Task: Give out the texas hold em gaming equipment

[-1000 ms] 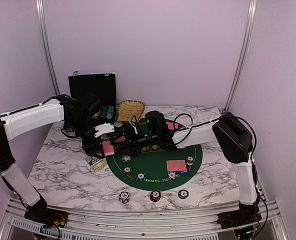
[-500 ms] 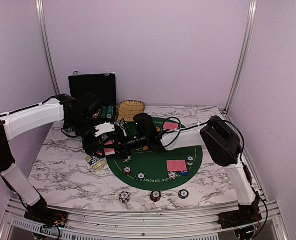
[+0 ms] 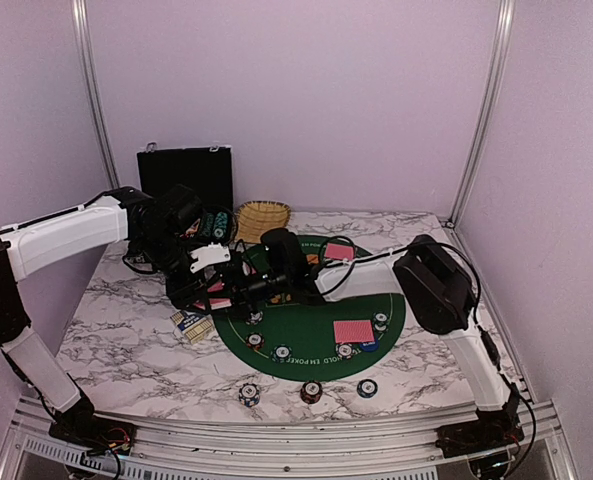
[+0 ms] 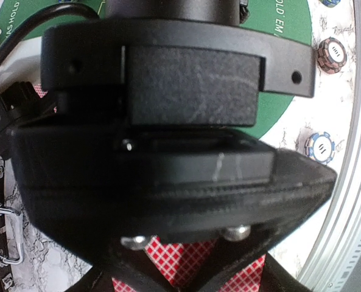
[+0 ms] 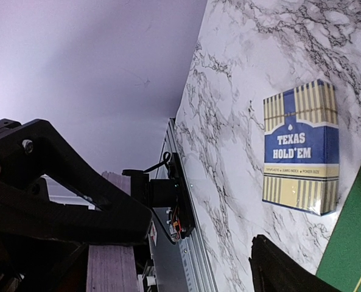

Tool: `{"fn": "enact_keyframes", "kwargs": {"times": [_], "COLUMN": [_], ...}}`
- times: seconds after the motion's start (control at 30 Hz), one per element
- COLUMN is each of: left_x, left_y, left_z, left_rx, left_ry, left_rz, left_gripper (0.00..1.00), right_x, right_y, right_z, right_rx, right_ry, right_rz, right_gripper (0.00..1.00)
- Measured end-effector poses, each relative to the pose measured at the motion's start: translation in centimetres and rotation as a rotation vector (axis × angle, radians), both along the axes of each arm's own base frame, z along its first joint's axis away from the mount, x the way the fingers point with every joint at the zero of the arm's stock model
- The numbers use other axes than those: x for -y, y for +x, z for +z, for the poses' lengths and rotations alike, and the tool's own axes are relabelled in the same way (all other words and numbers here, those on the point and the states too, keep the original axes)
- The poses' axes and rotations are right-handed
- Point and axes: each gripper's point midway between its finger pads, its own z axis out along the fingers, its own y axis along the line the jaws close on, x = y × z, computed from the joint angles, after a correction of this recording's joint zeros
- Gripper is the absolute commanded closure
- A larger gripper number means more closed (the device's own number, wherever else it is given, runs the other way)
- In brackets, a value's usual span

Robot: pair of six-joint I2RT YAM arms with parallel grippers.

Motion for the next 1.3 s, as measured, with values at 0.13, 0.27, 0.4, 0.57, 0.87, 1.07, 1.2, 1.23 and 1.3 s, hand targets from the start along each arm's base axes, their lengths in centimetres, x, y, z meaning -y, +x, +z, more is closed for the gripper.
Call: {"fn": "enact_keyframes", "kwargs": {"times": [0.13, 0.27, 0.4, 0.57, 0.87, 1.07, 1.2, 1.23, 1.3], "left_x": [0.0, 0.0, 0.0, 0.0, 0.0, 0.0, 0.0, 0.0, 0.0], "left_y": [0.0, 0.0, 0.0, 0.0, 0.0, 0.0, 0.0, 0.0, 0.0], "left_z": [0.0, 0.0, 0.0, 0.0, -0.1, -0.1, -0.1, -0.1, -0.1], "left_rx": [-0.001, 0.0, -0.001, -0.001, -0.001, -0.002, -0.002, -0.002, -0.002], "left_ry": [0.001, 0.0, 0.0, 0.001, 0.001, 0.001, 0.001, 0.001, 0.002], "left_rz": [0.0, 0.0, 0.0, 0.0, 0.0, 0.0, 0.0, 0.0, 0.0], "left_gripper": [1.0, 1.0, 1.0, 1.0, 1.0, 1.0, 1.0, 1.0, 1.0], "right_x": [0.6, 1.5, 2.3, 2.7, 3.8, 4.7, 4.7, 4.7, 4.8], "right_y": [0.2, 0.6, 0.9, 1.2, 1.6, 2.1, 2.1, 2.1, 2.0], "right_z": [0.2, 0.5, 0.7, 1.1, 1.7, 1.8, 2.0, 2.1, 2.2], "right_rx": [0.009, 0.022, 0.032, 0.047, 0.047, 0.05, 0.055, 0.055, 0.055], "right_ry": [0.002, -0.002, -0.005, -0.003, -0.017, -0.025, -0.021, -0.02, -0.018], "right_rz": [-0.01, -0.027, -0.037, -0.044, -0.064, -0.084, -0.083, -0.083, -0.082], "right_gripper": [0.26, 0.31, 0.35, 0.4, 0.44, 0.5, 0.59, 0.62, 0.68]}}
